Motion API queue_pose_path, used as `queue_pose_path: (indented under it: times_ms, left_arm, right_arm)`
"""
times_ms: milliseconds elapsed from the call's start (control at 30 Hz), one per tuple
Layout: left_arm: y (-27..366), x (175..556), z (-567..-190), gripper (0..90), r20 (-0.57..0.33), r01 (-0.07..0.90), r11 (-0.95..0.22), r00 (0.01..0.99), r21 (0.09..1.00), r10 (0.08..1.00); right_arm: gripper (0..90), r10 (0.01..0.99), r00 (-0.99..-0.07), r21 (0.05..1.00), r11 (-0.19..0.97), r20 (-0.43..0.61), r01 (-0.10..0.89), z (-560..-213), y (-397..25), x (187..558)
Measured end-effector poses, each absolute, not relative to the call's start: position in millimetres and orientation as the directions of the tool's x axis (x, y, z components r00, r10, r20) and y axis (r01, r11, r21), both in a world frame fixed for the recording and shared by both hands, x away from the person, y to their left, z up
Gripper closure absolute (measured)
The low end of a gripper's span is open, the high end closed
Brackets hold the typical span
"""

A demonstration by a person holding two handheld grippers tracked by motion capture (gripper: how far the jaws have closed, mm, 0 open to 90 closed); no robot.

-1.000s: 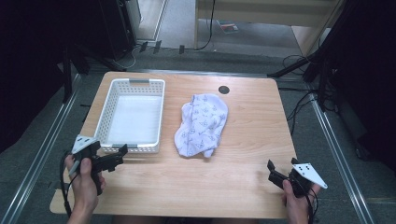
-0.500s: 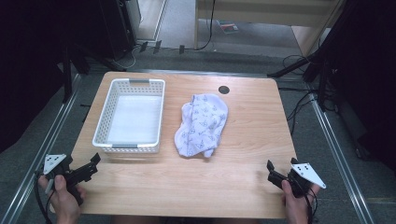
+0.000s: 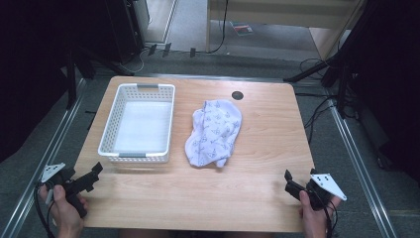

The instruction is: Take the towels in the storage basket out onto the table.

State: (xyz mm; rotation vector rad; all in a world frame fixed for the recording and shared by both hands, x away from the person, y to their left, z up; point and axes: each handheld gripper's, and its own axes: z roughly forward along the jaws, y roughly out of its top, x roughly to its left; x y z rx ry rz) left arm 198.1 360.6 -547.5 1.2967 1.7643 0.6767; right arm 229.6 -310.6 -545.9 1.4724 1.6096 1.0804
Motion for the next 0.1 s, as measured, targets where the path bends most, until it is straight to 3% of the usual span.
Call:
queue_pose_path:
  times_ms: [100]
  left_arm:
    - [361.8, 196.9, -547.8, 0.0, -0.313, 0.496, 0.326, -0.112, 0.805, 0.943]
  right_arm:
    - [9.8, 0.992, -0.122, 0.906, 0.036, 0.018, 0.423, -545.9, -308.1, 230.1]
